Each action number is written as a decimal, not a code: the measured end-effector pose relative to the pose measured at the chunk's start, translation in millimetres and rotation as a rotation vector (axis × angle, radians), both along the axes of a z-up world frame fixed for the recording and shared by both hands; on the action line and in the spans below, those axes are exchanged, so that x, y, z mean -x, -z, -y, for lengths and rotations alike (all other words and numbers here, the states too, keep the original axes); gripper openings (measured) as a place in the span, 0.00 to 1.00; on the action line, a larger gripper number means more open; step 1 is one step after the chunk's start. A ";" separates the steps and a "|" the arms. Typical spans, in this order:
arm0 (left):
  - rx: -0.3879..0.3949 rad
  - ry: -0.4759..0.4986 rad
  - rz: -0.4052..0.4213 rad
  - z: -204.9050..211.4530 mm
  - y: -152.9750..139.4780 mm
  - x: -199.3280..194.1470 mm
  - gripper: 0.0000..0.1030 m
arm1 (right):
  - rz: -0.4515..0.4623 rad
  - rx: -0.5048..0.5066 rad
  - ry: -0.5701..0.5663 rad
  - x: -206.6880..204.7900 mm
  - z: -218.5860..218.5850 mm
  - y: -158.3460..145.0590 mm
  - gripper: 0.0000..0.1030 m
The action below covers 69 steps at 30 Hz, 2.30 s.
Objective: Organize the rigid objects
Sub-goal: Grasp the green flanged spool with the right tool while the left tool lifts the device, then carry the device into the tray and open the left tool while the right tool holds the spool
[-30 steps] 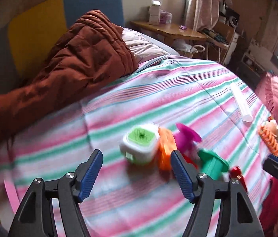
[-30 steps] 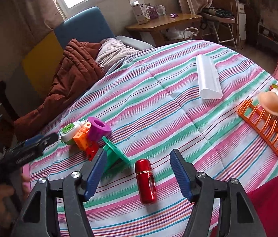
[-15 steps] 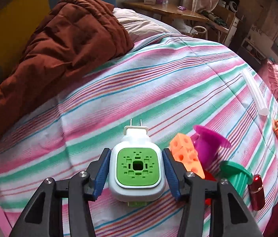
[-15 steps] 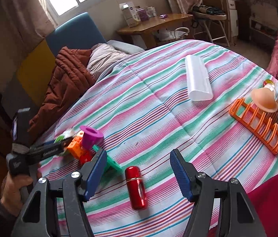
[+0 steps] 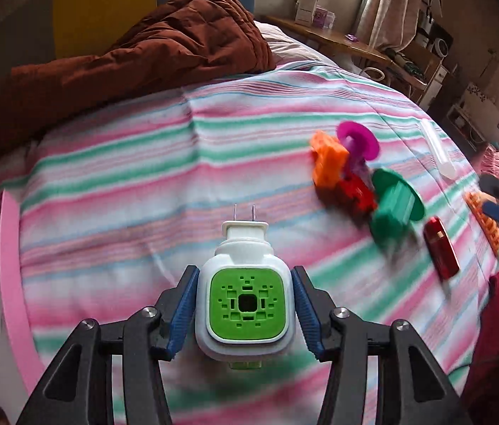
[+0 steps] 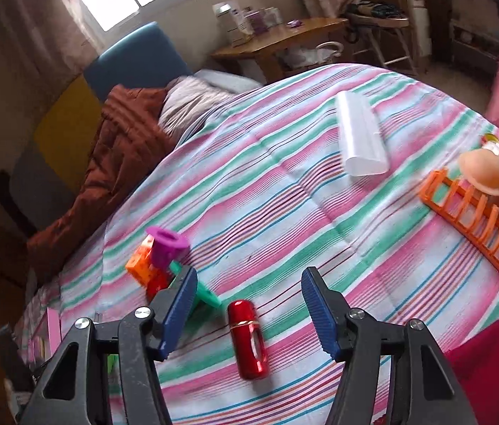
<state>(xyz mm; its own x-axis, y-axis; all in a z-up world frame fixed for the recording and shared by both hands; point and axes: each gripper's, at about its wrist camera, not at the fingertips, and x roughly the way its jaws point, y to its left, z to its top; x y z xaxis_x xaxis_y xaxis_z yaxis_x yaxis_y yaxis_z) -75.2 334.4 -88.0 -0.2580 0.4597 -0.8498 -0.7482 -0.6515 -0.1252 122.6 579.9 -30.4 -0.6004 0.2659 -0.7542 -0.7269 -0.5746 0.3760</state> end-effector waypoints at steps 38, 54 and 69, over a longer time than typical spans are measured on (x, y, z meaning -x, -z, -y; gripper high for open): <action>-0.079 -0.123 -0.071 100.6 -28.4 -71.8 0.51 | 0.253 -0.185 -0.626 80.1 130.1 43.5 0.61; -0.102 -0.270 -0.151 162.9 -70.5 -75.1 0.51 | 0.233 -0.263 -0.634 85.8 150.5 55.3 0.61; -0.080 -0.342 -0.151 187.7 -68.0 -72.1 0.51 | 0.234 -0.274 -0.641 87.1 150.5 56.7 0.61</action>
<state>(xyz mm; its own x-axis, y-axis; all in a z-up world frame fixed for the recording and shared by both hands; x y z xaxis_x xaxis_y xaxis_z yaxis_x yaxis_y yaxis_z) -3.1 146.7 -20.1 -0.5273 0.3884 -0.7557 -0.5029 -0.8595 -0.0909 35.5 429.4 -87.1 -0.5325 0.1145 -0.8387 -0.2604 -0.9649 0.0337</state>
